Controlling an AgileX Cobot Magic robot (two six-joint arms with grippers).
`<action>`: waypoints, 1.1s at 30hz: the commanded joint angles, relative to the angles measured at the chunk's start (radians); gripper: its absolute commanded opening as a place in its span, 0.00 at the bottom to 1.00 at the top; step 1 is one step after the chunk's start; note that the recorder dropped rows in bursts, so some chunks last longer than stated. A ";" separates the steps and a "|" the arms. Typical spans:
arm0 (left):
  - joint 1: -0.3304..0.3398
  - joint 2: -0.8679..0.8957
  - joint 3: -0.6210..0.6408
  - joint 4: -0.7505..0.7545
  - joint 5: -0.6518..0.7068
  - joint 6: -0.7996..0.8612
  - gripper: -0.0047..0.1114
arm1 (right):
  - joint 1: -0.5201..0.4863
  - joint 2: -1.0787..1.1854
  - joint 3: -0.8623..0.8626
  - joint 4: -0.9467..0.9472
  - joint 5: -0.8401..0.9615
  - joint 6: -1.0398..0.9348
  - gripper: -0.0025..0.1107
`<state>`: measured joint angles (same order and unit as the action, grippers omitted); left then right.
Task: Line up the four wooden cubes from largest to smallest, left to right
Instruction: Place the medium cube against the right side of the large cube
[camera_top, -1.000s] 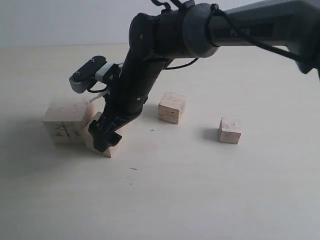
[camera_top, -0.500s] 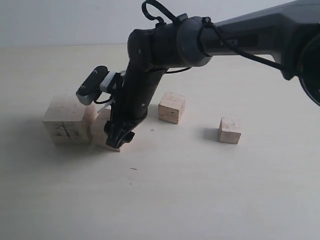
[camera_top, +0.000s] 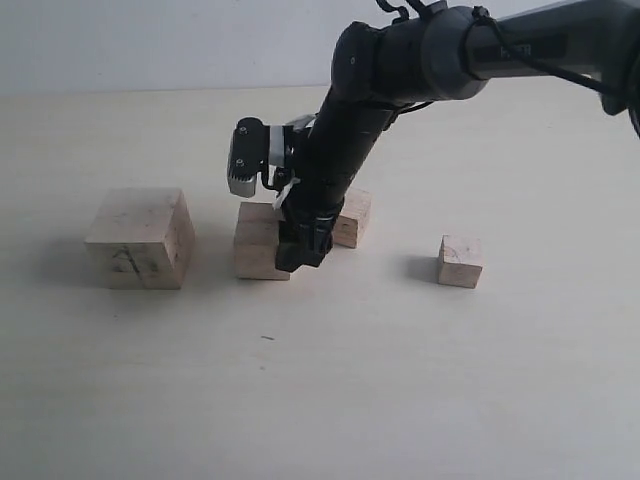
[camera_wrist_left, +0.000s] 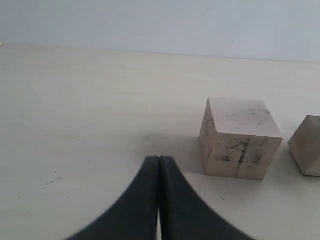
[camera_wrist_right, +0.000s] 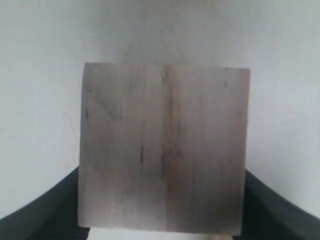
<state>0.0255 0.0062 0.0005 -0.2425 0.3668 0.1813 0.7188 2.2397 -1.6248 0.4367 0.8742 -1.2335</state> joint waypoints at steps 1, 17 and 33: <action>-0.006 -0.006 -0.001 0.001 -0.002 -0.002 0.04 | -0.004 0.005 0.000 0.027 -0.020 -0.042 0.02; -0.006 -0.006 -0.001 0.001 -0.002 -0.002 0.04 | 0.054 0.119 -0.164 0.034 0.070 -0.023 0.02; -0.006 -0.006 -0.001 0.001 -0.002 -0.002 0.04 | 0.073 0.180 -0.238 0.038 0.053 0.003 0.02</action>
<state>0.0255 0.0062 0.0005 -0.2425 0.3668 0.1813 0.7892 2.3916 -1.8629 0.4929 0.9498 -1.2310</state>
